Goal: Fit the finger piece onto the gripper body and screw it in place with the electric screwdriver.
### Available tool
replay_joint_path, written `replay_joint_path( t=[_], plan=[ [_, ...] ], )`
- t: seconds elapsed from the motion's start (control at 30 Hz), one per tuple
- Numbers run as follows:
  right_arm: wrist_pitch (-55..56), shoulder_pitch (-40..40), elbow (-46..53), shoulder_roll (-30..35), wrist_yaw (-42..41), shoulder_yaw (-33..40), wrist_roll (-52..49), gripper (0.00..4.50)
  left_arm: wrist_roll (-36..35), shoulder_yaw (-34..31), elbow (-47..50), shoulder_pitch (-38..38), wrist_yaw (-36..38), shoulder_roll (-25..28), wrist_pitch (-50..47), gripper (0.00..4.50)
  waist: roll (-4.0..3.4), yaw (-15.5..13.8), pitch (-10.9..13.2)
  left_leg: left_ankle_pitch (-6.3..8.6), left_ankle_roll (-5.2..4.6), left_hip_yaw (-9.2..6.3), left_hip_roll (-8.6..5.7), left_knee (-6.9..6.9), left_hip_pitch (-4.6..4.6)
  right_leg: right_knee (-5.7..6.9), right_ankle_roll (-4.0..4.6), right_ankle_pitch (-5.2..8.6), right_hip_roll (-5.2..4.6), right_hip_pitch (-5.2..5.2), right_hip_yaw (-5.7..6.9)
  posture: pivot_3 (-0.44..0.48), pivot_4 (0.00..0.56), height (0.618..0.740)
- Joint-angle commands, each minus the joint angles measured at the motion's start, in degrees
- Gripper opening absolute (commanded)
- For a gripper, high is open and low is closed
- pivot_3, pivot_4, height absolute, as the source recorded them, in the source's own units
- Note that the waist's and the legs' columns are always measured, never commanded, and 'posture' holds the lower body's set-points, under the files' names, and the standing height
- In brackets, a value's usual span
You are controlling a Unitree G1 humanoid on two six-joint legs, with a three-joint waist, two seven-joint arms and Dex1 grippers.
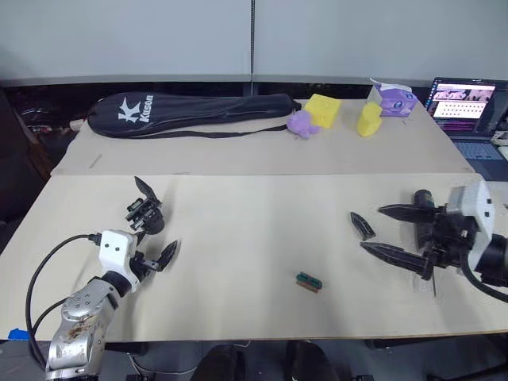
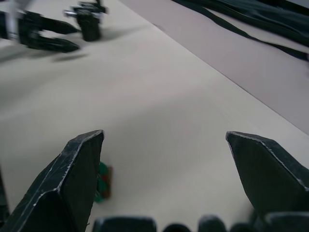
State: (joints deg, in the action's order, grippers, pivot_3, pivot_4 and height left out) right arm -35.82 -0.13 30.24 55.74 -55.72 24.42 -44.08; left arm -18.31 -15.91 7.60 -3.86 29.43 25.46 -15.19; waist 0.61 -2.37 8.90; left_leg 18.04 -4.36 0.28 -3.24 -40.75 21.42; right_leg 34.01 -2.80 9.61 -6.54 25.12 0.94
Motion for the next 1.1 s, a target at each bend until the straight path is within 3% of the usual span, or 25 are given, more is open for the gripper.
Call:
replay_joint_path(
  t=[0.03,0.33,0.9,1.0,1.1],
  plan=[
    [0.5,-2.53,0.68,0.06,-0.37,-2.46,-0.21,4.47,0.93,0.49,-2.71,3.33,0.1,0.44,2.47,4.5,0.0,-0.27,0.0,0.0,0.0,0.0,-0.01,-0.01,0.02,0.01,0.0,0.0,0.0,0.02,0.0,0.0,0.15,0.723],
    [1.29,-3.64,0.83,-1.07,-0.09,-4.79,0.86,4.47,0.77,-1.84,-4.19,1.8,0.46,2.34,3.98,4.5,0.01,0.09,0.0,-0.02,0.23,0.0,0.03,-0.02,0.2,-0.01,0.0,-0.01,-0.18,0.18,0.0,0.0,0.15,0.723],
    [1.97,-4.74,1.93,-3.67,1.65,-7.96,2.9,4.47,4.97,2.91,-28.81,19.34,1.68,-0.33,15.78,4.5,-0.02,-0.44,-0.01,-0.07,0.2,-0.07,0.0,-0.09,0.11,0.07,0.09,-0.16,0.01,0.06,0.18,0.0,0.15,0.723],
    [1.77,-4.37,2.36,-3.89,2.03,-7.63,2.8,4.5,4.44,3.18,-28.58,19.49,2.67,-1.17,17.01,3.69,-0.02,-0.41,-0.01,-0.1,0.22,-0.06,0.0,-0.11,0.1,0.06,0.07,-0.23,0.0,0.03,0.17,0.0,0.15,0.723],
    [2.34,-3.29,2.44,-3.75,1.83,-7.06,3.38,4.5,4.57,3.78,-21.48,15.33,0.4,-3.31,16.42,2.36,-0.02,-0.36,-0.01,-0.11,0.21,-0.06,0.0,-0.11,0.11,0.06,0.06,-0.23,-0.01,0.05,0.16,0.0,0.15,0.723]
  ],
)
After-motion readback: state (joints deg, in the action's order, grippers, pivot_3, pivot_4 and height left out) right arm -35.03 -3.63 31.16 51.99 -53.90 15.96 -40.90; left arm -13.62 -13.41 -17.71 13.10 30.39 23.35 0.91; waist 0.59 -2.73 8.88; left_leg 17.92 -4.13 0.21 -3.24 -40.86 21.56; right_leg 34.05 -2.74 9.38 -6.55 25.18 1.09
